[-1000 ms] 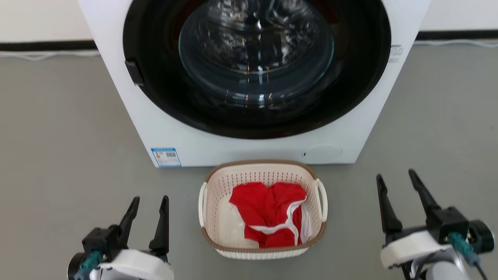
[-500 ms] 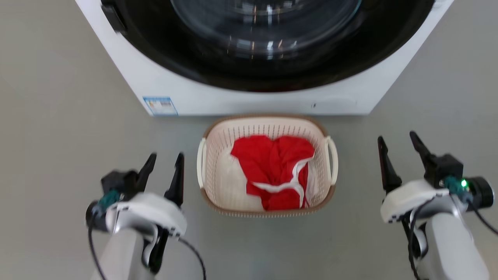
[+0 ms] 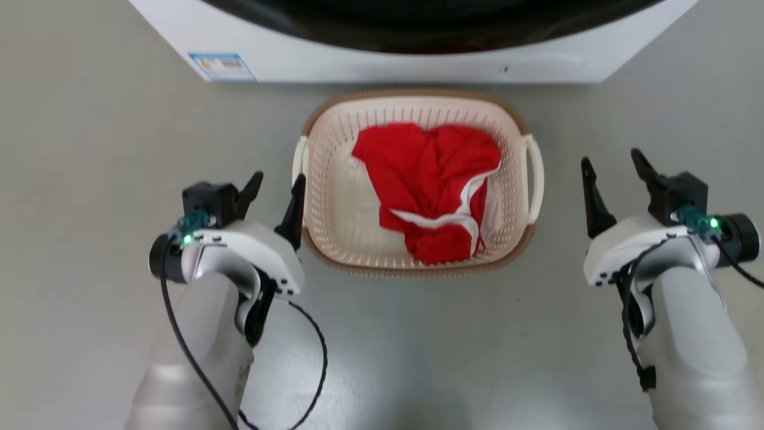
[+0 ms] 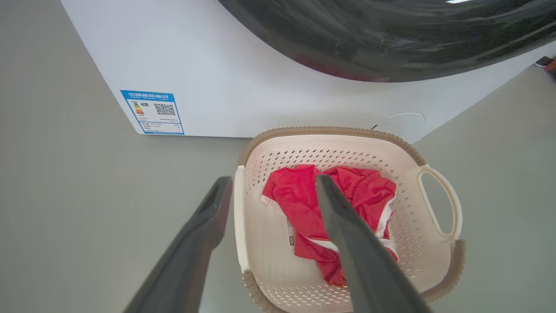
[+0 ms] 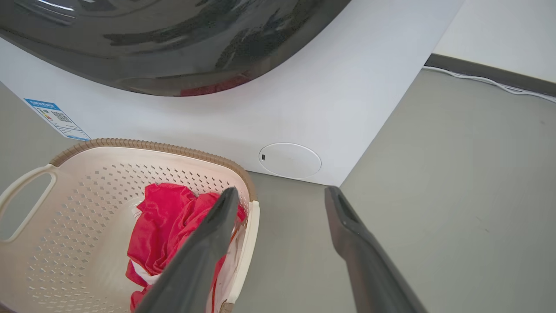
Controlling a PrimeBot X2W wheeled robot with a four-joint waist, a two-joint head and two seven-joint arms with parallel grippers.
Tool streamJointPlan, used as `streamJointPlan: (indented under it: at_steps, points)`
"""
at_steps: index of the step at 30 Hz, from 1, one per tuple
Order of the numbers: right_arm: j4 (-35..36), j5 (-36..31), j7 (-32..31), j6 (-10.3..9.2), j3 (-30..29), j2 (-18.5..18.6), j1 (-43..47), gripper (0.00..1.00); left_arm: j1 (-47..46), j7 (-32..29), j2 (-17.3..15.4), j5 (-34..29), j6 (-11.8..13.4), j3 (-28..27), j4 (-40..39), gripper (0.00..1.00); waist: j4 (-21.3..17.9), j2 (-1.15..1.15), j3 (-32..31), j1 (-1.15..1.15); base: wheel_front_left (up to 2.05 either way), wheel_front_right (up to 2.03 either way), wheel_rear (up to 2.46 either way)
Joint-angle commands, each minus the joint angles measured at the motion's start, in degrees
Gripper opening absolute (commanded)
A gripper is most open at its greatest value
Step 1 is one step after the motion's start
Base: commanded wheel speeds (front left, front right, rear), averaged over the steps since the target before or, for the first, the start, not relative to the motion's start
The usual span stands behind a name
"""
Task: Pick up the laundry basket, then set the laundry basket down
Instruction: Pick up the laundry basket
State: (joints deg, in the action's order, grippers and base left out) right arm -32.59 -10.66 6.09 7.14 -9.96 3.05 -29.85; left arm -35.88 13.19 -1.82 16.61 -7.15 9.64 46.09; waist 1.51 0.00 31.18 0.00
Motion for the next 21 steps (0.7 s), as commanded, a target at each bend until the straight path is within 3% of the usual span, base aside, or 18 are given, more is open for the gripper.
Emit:
streamJointPlan:
  at_steps: [1, 21]
  points:
    - [0.21, -0.71, 0.91, 0.35, 1.28, -0.17, -1.45, 1.0, -2.38, 0.65, -1.11, 0.61, 0.13, -1.01, 0.96, 1.0, 0.22, 0.0, 3.11, 0.0, 0.0, 0.0, 0.0]
    - [-3.32, -2.47, 2.39, 0.35, 1.3, -0.17, -9.14, 1.0, -17.68, 1.75, -1.07, 3.46, 1.41, 6.3, 13.69, 1.0, 2.08, 0.0, 17.21, 0.0, 0.0, 0.0, 0.0]
